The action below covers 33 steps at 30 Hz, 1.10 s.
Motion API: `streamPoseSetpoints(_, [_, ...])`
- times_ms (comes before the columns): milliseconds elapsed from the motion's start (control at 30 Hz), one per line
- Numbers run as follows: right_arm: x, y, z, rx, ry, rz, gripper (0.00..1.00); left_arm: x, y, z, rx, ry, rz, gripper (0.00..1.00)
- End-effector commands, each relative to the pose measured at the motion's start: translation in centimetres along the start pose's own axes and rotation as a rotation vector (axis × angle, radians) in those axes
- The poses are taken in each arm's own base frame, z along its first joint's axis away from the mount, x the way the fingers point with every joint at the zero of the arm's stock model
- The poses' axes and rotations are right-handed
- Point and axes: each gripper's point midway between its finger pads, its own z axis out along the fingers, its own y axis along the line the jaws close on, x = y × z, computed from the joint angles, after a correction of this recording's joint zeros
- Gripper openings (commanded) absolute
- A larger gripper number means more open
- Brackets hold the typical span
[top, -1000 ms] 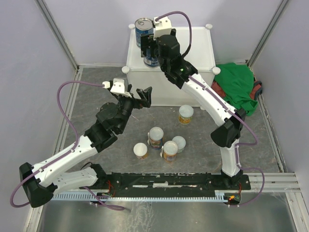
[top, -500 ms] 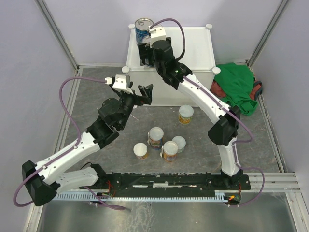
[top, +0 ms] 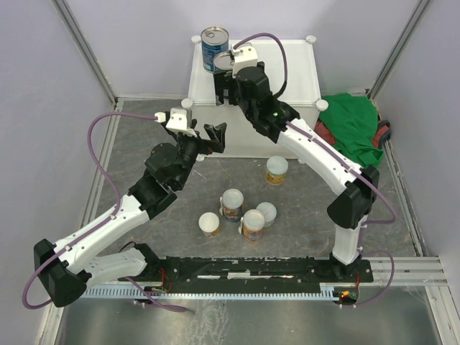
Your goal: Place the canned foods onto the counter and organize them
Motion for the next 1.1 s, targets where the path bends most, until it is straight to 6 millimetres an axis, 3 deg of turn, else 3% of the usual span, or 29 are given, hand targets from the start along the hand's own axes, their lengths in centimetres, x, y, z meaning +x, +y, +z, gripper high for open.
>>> streamPoseSetpoints(0, [-4.7, -0.1, -3.0, -0.021, -0.112, 0.054, 0.99, -3.0, -0.8, 0.1, 0.026, -0.078, -0.077, 0.99])
streamPoseSetpoints(200, [-4.4, 0.1, -4.2, -0.028, -0.104, 0.050, 0.99, -3.2, -0.7, 0.1, 0.023, -0.078, -0.075, 0.99])
streamPoseSetpoints(333, [-4.7, -0.4, -6.0, -0.023, -0.122, 0.059, 0.99, -3.3, -0.8, 0.2, 0.028, -0.078, -0.074, 0.99])
streamPoseSetpoints(733, [-5.2, -6.2, -12.2, 0.123, -0.182, 0.132, 0.99, -4.1, -2.1, 1.4, 0.066, -0.080, -0.056, 0.99])
streamPoseSetpoints(1067, [-3.3, -10.0, -17.0, 0.195, -0.195, 0.185, 1.00, -3.5, -3.6, 5.4, 0.059, -0.051, 0.009, 0.99])
